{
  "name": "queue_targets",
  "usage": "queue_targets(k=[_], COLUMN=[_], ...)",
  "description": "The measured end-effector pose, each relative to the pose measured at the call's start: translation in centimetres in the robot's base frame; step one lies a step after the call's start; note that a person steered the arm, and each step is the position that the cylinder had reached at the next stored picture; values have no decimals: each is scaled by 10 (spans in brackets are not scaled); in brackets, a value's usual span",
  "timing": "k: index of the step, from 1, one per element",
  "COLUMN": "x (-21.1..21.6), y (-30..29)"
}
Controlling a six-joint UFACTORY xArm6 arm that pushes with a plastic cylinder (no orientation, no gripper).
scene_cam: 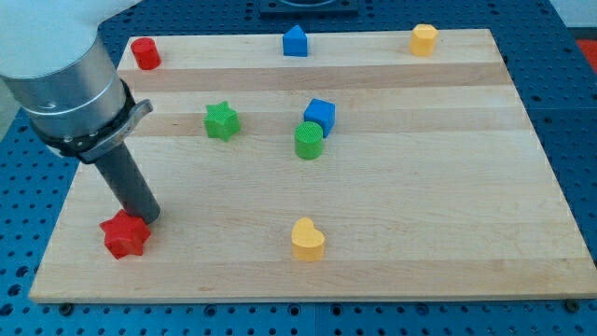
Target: Move the red star to the bottom left
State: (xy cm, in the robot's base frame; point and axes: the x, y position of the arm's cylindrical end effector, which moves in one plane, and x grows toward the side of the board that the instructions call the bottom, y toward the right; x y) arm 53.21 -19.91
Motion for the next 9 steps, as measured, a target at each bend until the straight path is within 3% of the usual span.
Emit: queue_targets(k=[4,6,8,9], x=[-6,-46,-65,-102], y=[-13,29,29,34])
